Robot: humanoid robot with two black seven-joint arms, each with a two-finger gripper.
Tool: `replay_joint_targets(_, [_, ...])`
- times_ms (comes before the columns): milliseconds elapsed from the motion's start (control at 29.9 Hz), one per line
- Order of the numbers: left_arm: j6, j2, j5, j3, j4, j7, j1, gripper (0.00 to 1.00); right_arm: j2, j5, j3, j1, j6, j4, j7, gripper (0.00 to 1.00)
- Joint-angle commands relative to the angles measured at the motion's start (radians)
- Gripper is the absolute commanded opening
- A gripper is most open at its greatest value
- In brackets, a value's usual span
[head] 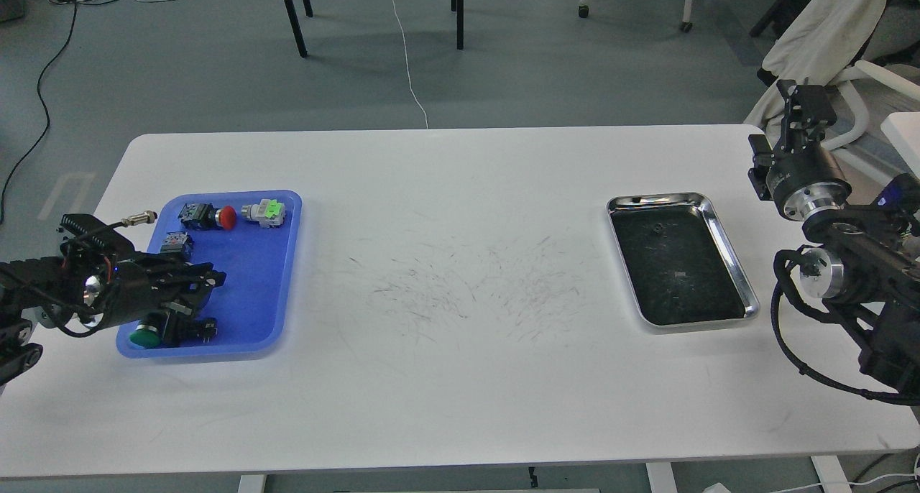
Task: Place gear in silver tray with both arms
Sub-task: 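Close the left gripper on a small black gear in the blue tray, then lift the black gear and carry it toward the silver tray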
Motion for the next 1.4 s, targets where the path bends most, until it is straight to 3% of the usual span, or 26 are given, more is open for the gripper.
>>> replay_joint_targets(0, [-0.001, 0.021, -0.005, -0.001, -0.017, -0.001, -0.029, 0.04, 0.0, 0.0, 0.0, 0.0, 0.0, 0.0, 0.0, 0.96])
replay_joint_targets(267, [-0.009, 0.015, -0.009, 0.0, -0.054, -0.001, -0.205, 0.04, 0.0, 0.0, 0.0, 0.006, -0.001, 0.0, 0.0, 0.96])
replay_joint_targets(501, [-0.049, -0.169, 0.002, 0.006, -0.076, -0.001, -0.276, 0.04, 0.0, 0.0, -0.001, 0.013, -0.003, -0.001, -0.002, 0.96])
replay_joint_targets(702, [-0.052, -0.335, 0.008, 0.012, -0.056, -0.001, -0.275, 0.04, 0.001, -0.002, -0.009, 0.015, -0.005, -0.017, -0.002, 0.96])
replay_joint_targets(935, [-0.081, -0.589, 0.008, 0.025, 0.084, -0.001, -0.262, 0.03, 0.002, -0.002, -0.026, 0.016, -0.005, -0.018, -0.003, 0.96])
replay_joint_targets(1069, [-0.09, -0.703, -0.002, 0.054, 0.099, -0.001, -0.262, 0.03, -0.005, -0.002, -0.029, 0.018, -0.005, -0.02, -0.003, 0.96])
replay_joint_targets(1370, [-0.088, -0.775, -0.007, 0.062, 0.105, -0.001, -0.19, 0.03, -0.008, -0.002, -0.029, 0.018, -0.003, -0.031, -0.003, 0.96])
